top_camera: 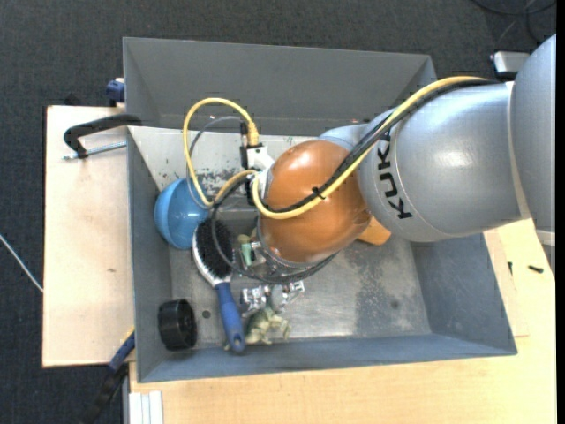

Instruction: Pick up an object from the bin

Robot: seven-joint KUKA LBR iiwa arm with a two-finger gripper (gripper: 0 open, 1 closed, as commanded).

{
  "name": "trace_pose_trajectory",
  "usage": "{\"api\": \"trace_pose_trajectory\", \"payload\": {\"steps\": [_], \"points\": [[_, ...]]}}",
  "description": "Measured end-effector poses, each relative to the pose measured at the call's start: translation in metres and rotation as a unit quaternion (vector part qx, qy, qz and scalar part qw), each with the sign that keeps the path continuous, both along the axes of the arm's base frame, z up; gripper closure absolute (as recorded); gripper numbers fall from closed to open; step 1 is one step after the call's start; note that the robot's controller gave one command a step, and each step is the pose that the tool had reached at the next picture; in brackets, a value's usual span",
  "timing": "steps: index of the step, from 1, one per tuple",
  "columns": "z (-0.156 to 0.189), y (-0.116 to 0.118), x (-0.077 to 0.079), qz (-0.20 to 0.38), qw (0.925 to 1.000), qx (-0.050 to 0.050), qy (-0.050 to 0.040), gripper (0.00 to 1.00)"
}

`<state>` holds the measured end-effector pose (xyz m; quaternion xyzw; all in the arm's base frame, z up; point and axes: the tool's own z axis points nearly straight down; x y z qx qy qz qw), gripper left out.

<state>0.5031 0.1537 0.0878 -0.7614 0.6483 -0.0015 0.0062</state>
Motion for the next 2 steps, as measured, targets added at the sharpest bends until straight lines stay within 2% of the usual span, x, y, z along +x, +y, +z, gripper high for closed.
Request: {"api": "trace_pose_trajectory", "payload": {"steps": [1, 2], "points": [[0.057, 0.002, 0.002, -0.002, 1.0000, -0.001, 0.0006, 1.00], [0.080, 0.004, 0.003, -0.004, 1.0000, -0.001, 0.0022, 1.00]]}}
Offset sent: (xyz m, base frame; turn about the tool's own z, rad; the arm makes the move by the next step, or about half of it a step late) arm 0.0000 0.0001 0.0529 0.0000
